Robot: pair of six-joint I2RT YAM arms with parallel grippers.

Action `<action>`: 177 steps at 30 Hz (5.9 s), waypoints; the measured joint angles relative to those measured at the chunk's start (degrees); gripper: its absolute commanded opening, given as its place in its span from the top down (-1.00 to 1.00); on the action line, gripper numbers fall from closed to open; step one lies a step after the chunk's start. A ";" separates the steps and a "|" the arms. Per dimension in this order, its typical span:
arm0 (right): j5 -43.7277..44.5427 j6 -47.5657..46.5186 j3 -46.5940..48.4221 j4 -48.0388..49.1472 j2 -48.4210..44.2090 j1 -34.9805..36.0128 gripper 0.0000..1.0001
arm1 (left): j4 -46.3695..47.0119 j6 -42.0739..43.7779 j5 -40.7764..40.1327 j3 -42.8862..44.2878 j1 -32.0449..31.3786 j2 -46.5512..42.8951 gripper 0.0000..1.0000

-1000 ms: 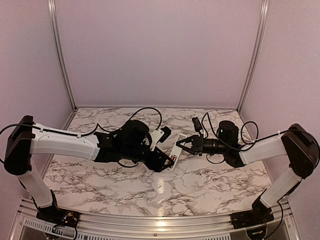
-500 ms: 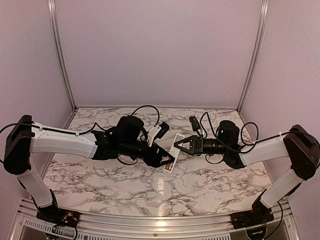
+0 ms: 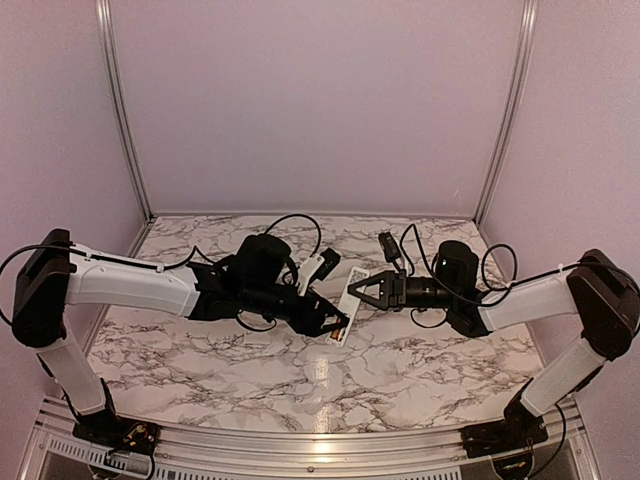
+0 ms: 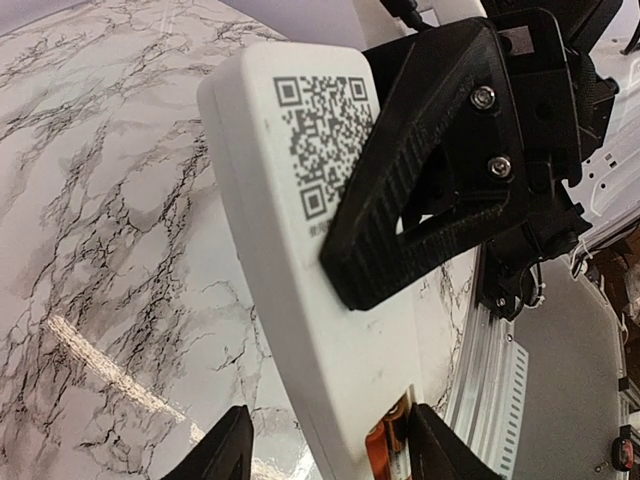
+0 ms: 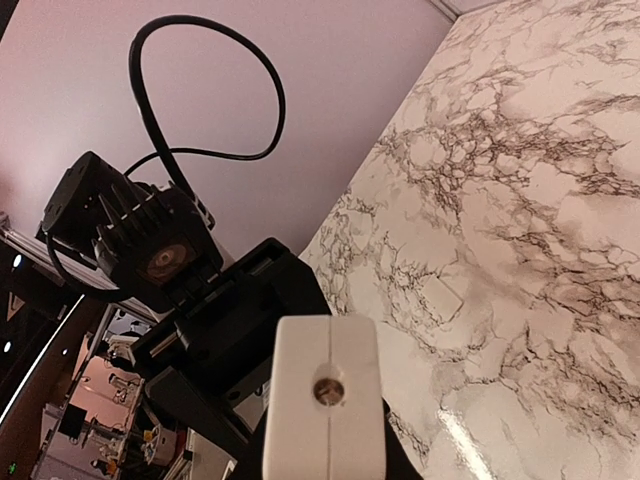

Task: Load the batteries into the remote control
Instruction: Press the battery in the battery compartment, then pass from the right arm to the left, then place the remote control without the battery cover at the center of the board, then pick up the battery cover from the center of the board, then place the battery cover on the remote control without the battery cover.

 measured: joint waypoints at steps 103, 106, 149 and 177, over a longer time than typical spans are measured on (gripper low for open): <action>24.92 -18.99 -5.51 -32.61 -32.76 -8.79 -0.97 | -54.01 39.52 -13.66 33.94 -4.83 26.69 -0.63; 24.44 -19.76 -5.51 -32.06 -32.57 -8.79 -0.98 | -51.82 39.74 -14.78 27.96 -4.07 21.59 -0.62; 11.34 -21.35 -6.58 -22.38 -26.51 -8.90 -0.73 | -39.71 55.56 -8.96 3.08 14.99 8.22 0.39; 11.43 -21.53 -6.58 -23.96 -23.28 -8.90 -0.68 | -46.56 40.35 -14.34 13.53 -0.98 3.76 0.43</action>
